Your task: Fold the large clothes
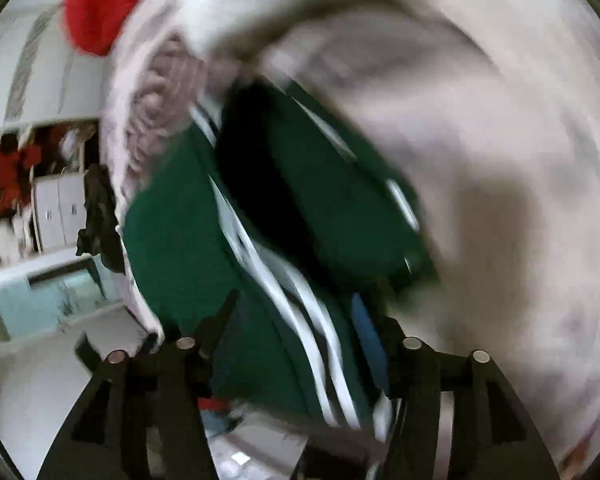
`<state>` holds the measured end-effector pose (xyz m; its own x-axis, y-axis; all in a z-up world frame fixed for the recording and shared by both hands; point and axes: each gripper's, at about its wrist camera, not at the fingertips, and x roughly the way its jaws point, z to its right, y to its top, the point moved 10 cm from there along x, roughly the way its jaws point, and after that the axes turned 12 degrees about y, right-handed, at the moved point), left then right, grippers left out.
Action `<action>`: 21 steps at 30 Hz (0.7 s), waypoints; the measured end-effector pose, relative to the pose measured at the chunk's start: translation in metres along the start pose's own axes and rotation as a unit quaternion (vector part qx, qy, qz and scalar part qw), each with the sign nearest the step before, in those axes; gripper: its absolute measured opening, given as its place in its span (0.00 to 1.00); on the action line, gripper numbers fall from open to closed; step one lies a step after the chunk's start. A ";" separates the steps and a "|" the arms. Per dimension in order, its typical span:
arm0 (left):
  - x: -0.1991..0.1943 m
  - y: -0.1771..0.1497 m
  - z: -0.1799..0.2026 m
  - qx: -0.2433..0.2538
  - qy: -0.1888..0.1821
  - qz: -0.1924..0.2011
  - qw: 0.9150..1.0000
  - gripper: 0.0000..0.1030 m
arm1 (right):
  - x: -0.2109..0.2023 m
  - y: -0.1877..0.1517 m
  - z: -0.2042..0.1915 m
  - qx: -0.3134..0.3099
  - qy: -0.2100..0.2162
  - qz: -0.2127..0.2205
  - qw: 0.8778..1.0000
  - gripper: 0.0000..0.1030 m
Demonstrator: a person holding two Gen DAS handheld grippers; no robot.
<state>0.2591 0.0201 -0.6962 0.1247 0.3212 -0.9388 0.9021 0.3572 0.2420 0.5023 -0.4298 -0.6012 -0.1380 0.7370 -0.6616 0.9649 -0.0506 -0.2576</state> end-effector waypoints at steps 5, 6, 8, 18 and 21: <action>-0.007 -0.033 -0.002 -0.011 -0.006 -0.031 0.999 1.00 | 0.019 -0.118 0.097 0.214 0.083 -0.014 0.973 0.67; -0.006 -0.038 -0.001 -0.009 -0.006 -0.035 0.999 1.00 | 0.031 -0.125 0.109 0.235 0.097 -0.006 0.967 0.67; -0.005 -0.047 0.003 0.004 -0.002 -0.040 0.999 1.00 | 0.055 -0.119 0.117 0.235 0.124 0.015 0.964 0.25; -0.011 -0.054 0.013 0.027 0.002 -0.020 0.999 1.00 | 0.051 -0.022 0.091 0.017 0.050 0.146 0.988 0.18; -0.013 -0.055 0.017 0.031 0.005 -0.020 0.999 1.00 | 0.063 -0.016 0.110 0.075 0.105 0.121 0.984 0.21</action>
<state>0.2151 -0.0184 -0.7015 0.0847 0.3171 -0.9446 0.9302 0.3146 0.1890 0.4537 -0.4573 -0.7163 0.1552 0.8131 -0.5610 0.9179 -0.3287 -0.2225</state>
